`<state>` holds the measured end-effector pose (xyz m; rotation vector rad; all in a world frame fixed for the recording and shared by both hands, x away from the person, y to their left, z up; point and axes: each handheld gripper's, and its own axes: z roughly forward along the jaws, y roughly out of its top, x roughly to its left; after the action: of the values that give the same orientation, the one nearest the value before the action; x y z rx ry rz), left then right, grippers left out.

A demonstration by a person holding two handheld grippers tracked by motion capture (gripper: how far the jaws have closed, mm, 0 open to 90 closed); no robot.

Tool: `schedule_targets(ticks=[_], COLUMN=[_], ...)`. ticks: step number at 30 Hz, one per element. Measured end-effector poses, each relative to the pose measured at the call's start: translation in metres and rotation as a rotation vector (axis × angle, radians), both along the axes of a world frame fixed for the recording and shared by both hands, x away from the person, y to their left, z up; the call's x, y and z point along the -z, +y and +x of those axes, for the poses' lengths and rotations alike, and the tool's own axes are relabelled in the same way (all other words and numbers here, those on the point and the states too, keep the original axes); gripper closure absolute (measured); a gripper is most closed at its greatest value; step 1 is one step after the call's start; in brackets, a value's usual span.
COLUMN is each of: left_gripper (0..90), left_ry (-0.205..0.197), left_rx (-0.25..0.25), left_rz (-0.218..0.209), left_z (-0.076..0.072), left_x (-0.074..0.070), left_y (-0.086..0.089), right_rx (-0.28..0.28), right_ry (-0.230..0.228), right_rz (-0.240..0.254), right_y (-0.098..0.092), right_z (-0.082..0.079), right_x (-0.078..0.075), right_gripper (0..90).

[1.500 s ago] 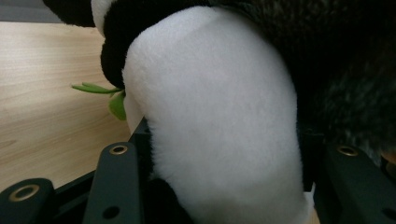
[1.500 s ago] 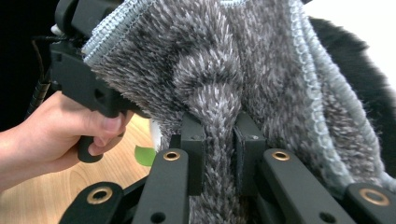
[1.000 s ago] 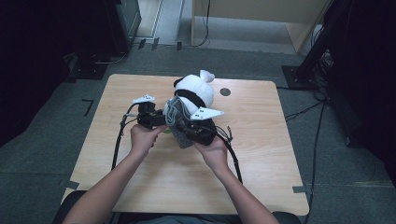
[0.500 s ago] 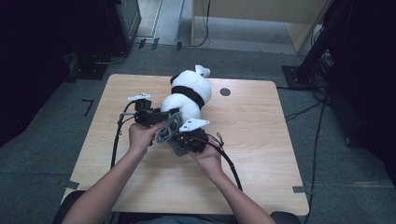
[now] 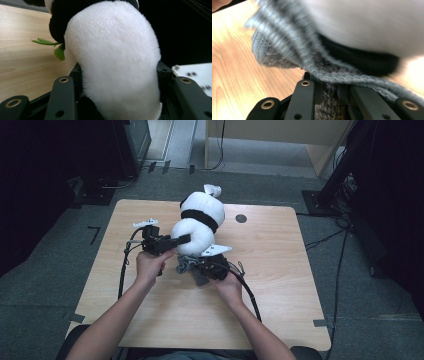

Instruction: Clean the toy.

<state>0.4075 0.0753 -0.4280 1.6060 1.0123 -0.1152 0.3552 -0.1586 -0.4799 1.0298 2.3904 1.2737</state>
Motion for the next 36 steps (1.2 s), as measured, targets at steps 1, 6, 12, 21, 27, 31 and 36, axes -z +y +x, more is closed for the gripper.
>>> schedule_targets(ticks=[1, 6, 12, 21, 27, 31, 36], left_gripper=[45.8, 45.7, 45.7, 45.7, 45.7, 45.7, 45.6], left_ry=[0.001, 0.005, 0.011, 0.017, 0.032, 0.024, 0.009], left_rx=[0.002, 0.005, -0.004, -0.025, -0.026, -0.014, 0.004], left_rz=[-0.002, 0.006, 0.005, 0.034, 0.068, 0.076, 0.078], left_z=[0.000, 0.001, 0.003, 0.006, 0.007, 0.004, -0.001], left_x=[0.000, 0.002, 0.003, 0.007, 0.012, 0.013, 0.012], left_y=[0.001, 0.002, 0.006, 0.010, 0.007, 0.000, -0.010], right_rx=[0.007, 0.043, 0.114, 0.270, 0.268, 0.216, 0.127], right_ry=[0.001, 0.019, 0.054, 0.081, 0.022, -0.012, -0.027], right_rz=[-0.006, -0.035, -0.039, 0.089, 0.199, 0.222, 0.237], right_y=[-0.003, -0.014, -0.035, -0.085, -0.099, -0.088, -0.062], right_z=[0.002, 0.007, 0.016, 0.028, 0.021, 0.013, 0.002], right_x=[0.000, 0.001, 0.000, -0.017, -0.050, -0.067, -0.081], right_gripper=[80.6, 80.5, 80.5, 80.3, 79.9, 80.0, 80.0])
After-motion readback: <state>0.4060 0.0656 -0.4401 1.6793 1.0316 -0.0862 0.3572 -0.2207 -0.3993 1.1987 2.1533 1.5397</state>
